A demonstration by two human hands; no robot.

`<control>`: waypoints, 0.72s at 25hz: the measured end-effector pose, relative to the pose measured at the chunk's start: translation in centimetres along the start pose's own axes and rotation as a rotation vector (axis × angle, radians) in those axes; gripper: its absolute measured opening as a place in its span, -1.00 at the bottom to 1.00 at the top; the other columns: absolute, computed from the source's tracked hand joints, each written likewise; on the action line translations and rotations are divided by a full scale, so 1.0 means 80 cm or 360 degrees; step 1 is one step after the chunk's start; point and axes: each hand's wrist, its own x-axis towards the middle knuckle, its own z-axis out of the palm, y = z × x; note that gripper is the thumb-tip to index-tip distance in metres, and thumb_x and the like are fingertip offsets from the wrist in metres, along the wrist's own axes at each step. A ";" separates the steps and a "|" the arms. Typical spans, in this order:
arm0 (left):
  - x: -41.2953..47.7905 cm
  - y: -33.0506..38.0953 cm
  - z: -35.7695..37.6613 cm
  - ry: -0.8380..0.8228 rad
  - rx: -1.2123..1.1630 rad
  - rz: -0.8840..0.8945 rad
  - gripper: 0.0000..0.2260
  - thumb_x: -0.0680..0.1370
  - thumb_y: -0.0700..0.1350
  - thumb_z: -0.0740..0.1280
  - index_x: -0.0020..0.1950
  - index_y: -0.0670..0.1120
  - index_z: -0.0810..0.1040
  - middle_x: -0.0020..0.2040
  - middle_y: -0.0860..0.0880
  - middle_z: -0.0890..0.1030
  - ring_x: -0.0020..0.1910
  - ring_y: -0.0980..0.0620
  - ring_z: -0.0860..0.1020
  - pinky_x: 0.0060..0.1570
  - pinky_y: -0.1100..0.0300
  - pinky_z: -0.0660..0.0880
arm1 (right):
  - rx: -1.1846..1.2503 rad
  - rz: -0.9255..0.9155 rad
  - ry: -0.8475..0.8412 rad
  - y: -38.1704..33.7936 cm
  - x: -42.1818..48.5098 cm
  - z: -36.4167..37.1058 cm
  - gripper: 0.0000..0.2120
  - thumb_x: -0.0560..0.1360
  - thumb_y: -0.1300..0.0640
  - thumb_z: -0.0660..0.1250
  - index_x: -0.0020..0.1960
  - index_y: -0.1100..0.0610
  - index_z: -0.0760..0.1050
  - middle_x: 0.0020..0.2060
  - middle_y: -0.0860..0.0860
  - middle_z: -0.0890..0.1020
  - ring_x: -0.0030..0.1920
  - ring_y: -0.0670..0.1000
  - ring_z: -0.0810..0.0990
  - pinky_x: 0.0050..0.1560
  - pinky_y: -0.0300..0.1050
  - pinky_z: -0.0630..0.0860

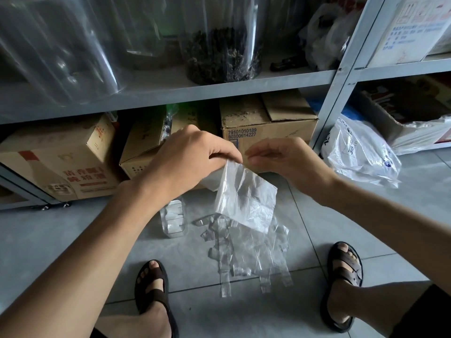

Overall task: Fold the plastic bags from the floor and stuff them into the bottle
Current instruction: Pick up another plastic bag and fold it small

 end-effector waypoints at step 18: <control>0.000 0.009 -0.003 -0.0014 -0.0552 -0.0312 -0.85 0.53 0.08 0.44 0.02 0.06 0.68 -0.20 0.06 0.73 -0.17 0.08 0.67 -0.01 0.15 0.57 | 0.0145 0.0068 0.0028 -0.005 -0.005 0.012 -0.97 0.46 0.18 0.49 -0.11 0.14 0.69 -0.15 0.27 0.68 -0.20 0.08 0.53 -0.10 0.04 0.46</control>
